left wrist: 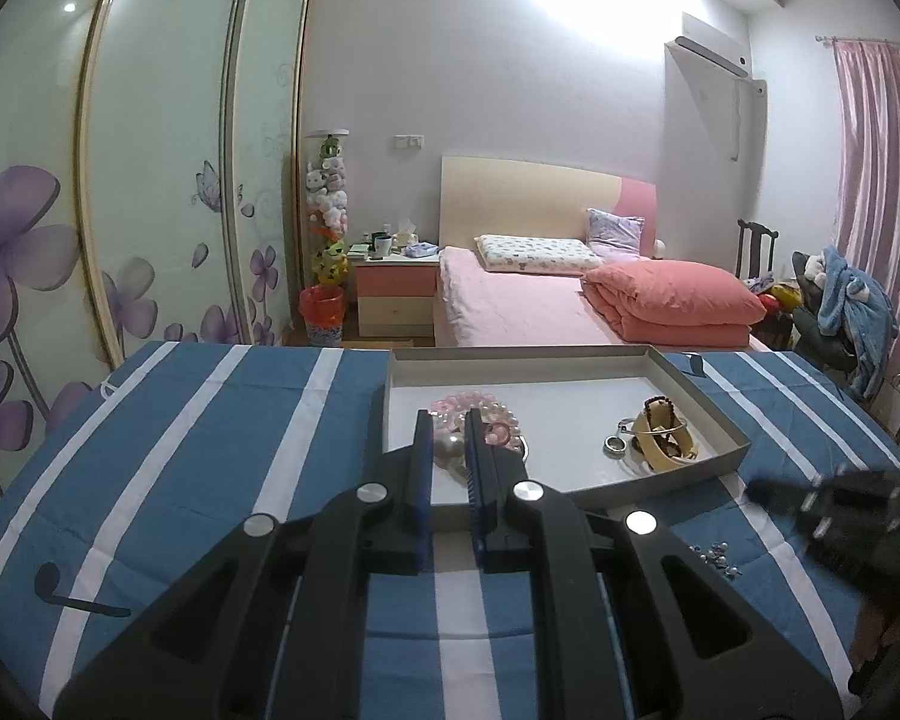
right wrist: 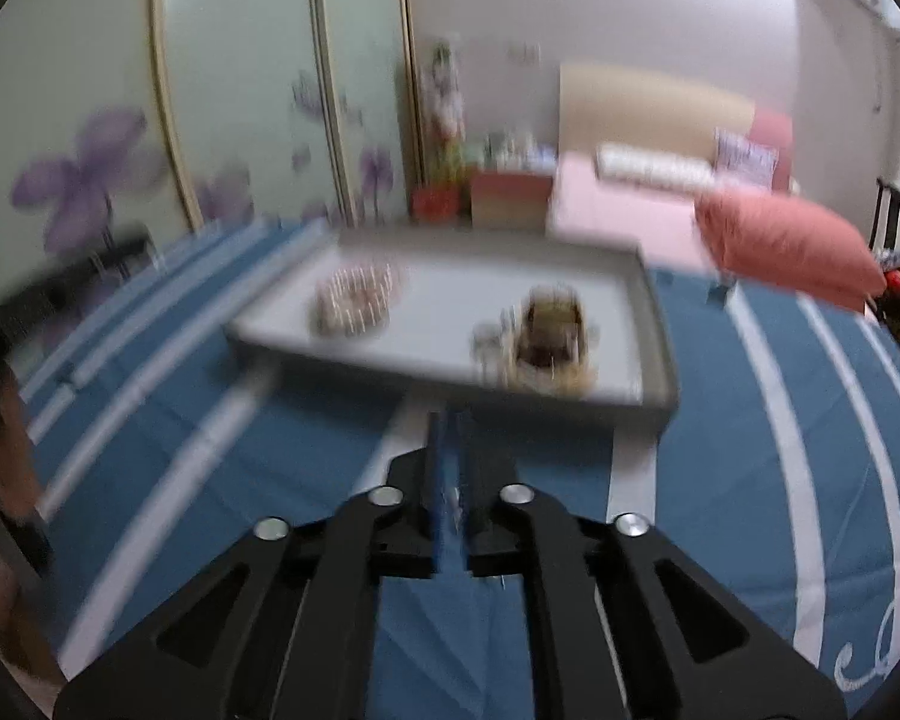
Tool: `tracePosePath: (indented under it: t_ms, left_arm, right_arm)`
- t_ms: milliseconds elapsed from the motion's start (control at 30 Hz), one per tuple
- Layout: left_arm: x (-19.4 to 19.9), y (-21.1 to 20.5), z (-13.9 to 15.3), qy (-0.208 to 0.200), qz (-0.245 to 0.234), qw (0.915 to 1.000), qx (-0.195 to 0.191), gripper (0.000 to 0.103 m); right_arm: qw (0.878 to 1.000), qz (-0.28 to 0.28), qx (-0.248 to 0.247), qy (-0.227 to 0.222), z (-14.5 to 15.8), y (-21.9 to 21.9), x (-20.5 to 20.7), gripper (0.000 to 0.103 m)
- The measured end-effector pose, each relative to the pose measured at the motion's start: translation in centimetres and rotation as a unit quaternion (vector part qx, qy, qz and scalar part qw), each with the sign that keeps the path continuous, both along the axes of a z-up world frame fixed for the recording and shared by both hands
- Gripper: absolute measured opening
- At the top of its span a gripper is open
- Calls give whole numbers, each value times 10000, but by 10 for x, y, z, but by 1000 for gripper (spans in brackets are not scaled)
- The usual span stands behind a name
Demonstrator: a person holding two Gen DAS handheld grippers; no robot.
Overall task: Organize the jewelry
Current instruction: 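Carry both pearl earrings over the tray with the left and right tools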
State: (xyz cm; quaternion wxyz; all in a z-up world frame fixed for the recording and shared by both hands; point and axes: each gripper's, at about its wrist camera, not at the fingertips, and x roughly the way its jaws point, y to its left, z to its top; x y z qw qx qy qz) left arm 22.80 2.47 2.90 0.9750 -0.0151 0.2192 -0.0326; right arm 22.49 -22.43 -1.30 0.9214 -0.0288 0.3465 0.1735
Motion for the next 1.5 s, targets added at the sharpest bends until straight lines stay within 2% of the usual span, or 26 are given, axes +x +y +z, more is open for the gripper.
tracePosePath:
  t_ms: [67, 100, 267, 300, 333, 367, 400, 433, 600, 800, 1000, 1100, 1233, 1500]
  left_arm:
    - [-1, 2, 0, -1, 21, 10000, -5, 11]
    - [-1, 3, 0, -1, 31, 10000, -3, 11]
    - [-1, 7, 0, -2, 86, 10000, -15, 11]
    - [-1, 8, 1, -2, 93, 10000, -20, 11]
    - [-1, 8, 1, -2, 96, 10000, -19, 11]
    - [-1, 8, 1, -3, 98, 10000, -17, 11]
    - [-1, 8, 1, -4, 100, 9999, -13, 11]
    - [-1, 9, 1, -7, 108, 9999, -8, 11]
    - [-2, 12, 2, -4, 131, 9999, -65, 11]
    - [-9, 13, 6, -68, 115, 9998, -115, 11]
    - [-15, 9, 9, -130, 52, 9998, -159, 11]
    - [-18, 5, 10, -164, 23, 9998, -148, 11]
    - [-20, 2, 11, -212, 13, 9997, -143, 11]
    - [-19, -7, 15, -364, 0, 9993, -69, 11]
  right_arm:
    - [9995, -5, -108, 313, -12, 0, 5, 37]
    - [9989, -28, -173, 432, -17, 1, 7, 54]
    - [9963, -74, -448, 735, -34, 6, 14, 56]
    - [9951, -102, -515, 835, -38, 6, 16, 53]
    - [9943, -109, -550, 906, -41, 6, 17, 45]
    - [9947, -109, -521, 879, -42, 5, 15, 30]
    - [9948, -109, -523, 872, -42, 4, 13, 11]
    - [9947, -121, -517, 882, -42, 3, 12, 9]
    - [9957, -310, -336, 809, -40, -6, 4, 9]
    - [9982, -436, 405, 15, -2, -27, -14, 9]
    - [9918, -492, 850, -816, 33, -36, -30, 9]
    - [9849, -572, 897, -1365, 50, -34, -39, 9]
    - [9760, -644, 923, -1866, 66, -30, -44, 9]
    - [9639, -802, 731, -2432, 79, -20, -40, 9]
